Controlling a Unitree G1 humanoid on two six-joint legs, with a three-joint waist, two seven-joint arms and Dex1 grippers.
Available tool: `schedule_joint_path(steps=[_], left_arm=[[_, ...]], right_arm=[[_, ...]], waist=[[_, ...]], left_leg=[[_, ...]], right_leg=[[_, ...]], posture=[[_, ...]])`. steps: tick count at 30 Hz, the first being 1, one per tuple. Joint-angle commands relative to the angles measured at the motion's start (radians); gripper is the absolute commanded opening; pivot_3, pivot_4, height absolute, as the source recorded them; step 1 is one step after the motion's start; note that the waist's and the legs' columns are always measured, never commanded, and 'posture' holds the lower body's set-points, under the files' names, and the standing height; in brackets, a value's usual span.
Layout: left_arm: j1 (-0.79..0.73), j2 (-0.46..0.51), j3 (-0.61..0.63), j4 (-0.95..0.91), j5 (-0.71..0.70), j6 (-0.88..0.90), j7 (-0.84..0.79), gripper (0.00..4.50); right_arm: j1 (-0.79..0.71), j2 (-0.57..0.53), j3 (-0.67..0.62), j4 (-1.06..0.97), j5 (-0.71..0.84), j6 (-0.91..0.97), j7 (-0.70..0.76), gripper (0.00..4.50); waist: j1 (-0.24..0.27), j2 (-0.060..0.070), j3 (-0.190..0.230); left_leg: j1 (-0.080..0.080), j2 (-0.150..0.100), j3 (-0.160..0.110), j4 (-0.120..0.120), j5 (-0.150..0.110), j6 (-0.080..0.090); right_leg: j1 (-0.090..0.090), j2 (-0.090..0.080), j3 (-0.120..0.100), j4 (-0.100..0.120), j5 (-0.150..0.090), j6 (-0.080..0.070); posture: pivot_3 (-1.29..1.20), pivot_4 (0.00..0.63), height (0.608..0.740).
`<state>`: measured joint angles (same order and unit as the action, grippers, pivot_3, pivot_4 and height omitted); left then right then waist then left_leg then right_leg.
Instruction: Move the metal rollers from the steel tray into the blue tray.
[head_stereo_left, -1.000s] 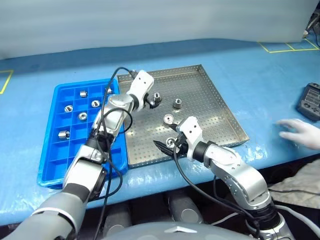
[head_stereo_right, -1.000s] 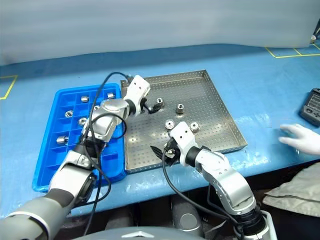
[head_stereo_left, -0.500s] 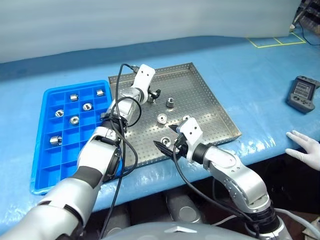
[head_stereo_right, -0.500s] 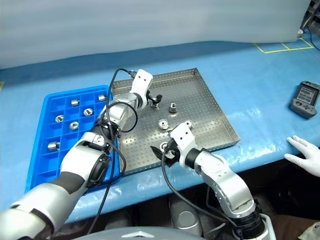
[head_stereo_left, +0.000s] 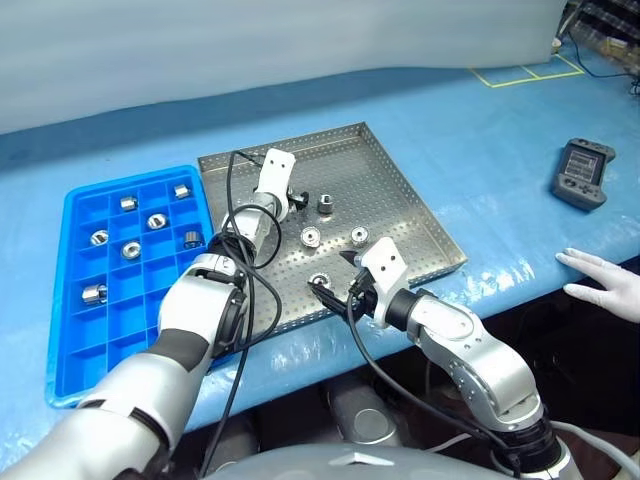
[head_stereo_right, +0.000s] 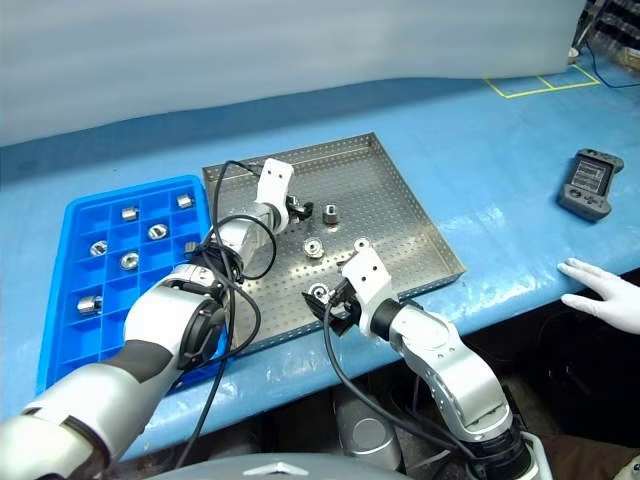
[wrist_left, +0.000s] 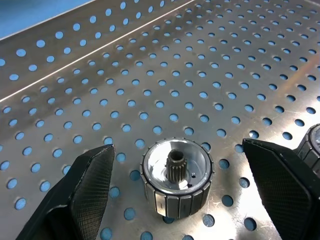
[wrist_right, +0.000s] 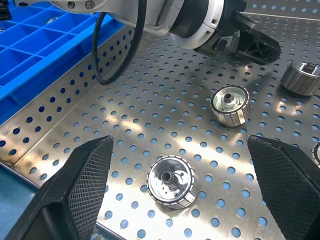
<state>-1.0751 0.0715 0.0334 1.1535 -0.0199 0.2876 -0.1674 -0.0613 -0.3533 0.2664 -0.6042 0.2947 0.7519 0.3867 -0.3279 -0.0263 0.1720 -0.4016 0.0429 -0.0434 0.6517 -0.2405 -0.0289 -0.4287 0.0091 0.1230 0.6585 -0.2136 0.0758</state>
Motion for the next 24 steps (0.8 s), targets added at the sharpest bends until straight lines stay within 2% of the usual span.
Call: schedule_joint_path(steps=[1, 3, 8, 9, 14, 18, 21, 24], left_arm=[[-0.007, -0.003, 0.021, 0.006, -0.008, -0.016, 0.017, 4.07], [-0.004, -0.003, 0.027, 0.006, -0.009, -0.011, 0.026, 3.59], [0.003, 0.000, 0.058, 0.012, -0.023, 0.013, 0.044, 1.84], [0.004, 0.001, 0.061, 0.012, -0.024, 0.017, 0.046, 1.69], [0.014, 0.004, 0.066, -0.006, -0.031, 0.021, 0.037, 1.70], [0.030, 0.002, 0.068, -0.112, -0.056, 0.007, -0.008, 1.70], [0.079, 0.006, 0.074, -0.319, -0.092, 0.040, -0.040, 1.70], [0.173, 0.028, 0.078, -0.621, -0.128, 0.118, -0.050, 1.70]], right_arm=[[-0.004, -0.002, -0.012, -0.048, 0.005, -0.004, -0.002, 4.50], [-0.004, -0.002, -0.012, -0.048, 0.005, -0.004, -0.001, 4.50], [-0.007, -0.001, -0.010, -0.041, 0.005, -0.006, 0.000, 4.50], [-0.009, 0.000, -0.009, -0.040, 0.005, -0.006, 0.001, 4.50], [-0.016, 0.002, -0.004, -0.033, 0.005, -0.008, 0.005, 4.50], [-0.024, 0.004, 0.005, -0.027, 0.008, -0.006, 0.014, 4.50], [-0.033, 0.007, 0.012, -0.020, 0.011, -0.007, 0.024, 4.50], [-0.051, 0.011, 0.024, -0.003, 0.012, -0.009, 0.038, 4.50]], waist=[[-0.003, 0.000, 0.000], [-0.008, 0.000, 0.000], [-0.014, 0.000, 0.000], [-0.013, 0.000, 0.000], [-0.013, 0.000, 0.000], [-0.012, 0.000, 0.000], [-0.006, 0.000, 0.000], [0.006, 0.000, 0.001]], left_leg=[[0.000, 0.000, 0.000, 0.000, 0.000, 0.000], [0.000, 0.000, 0.000, 0.000, 0.000, 0.000], [0.001, 0.000, 0.000, -0.001, 0.000, 0.000], [0.001, 0.000, 0.000, -0.001, 0.000, 0.000], [0.001, 0.000, 0.000, -0.001, 0.000, 0.000], [0.002, 0.000, 0.000, -0.002, 0.000, 0.000], [0.001, 0.000, 0.000, -0.002, 0.000, 0.000], [0.001, 0.000, 0.000, -0.003, 0.000, 0.000]], right_leg=[[0.000, 0.000, 0.000, 0.000, 0.000, 0.000], [0.000, 0.000, 0.000, 0.000, 0.000, 0.000], [0.000, 0.000, 0.000, 0.000, 0.000, 0.000], [0.000, 0.000, 0.000, 0.000, 0.000, 0.000], [0.000, 0.000, 0.000, 0.000, 0.000, 0.000], [0.000, 0.000, 0.000, 0.000, 0.000, 0.000], [0.000, 0.000, 0.000, 0.000, 0.000, 0.000], [-0.001, 0.000, 0.001, 0.000, 0.000, 0.000]], posture=[[-0.32, 0.150, 0.740], [-0.32, 0.150, 0.740], [-0.31, 0.150, 0.740], [-0.30, 0.150, 0.740], [-0.29, 0.150, 0.740], [-0.26, 0.150, 0.740], [-0.22, 0.150, 0.740], [-0.19, 0.150, 0.740]])
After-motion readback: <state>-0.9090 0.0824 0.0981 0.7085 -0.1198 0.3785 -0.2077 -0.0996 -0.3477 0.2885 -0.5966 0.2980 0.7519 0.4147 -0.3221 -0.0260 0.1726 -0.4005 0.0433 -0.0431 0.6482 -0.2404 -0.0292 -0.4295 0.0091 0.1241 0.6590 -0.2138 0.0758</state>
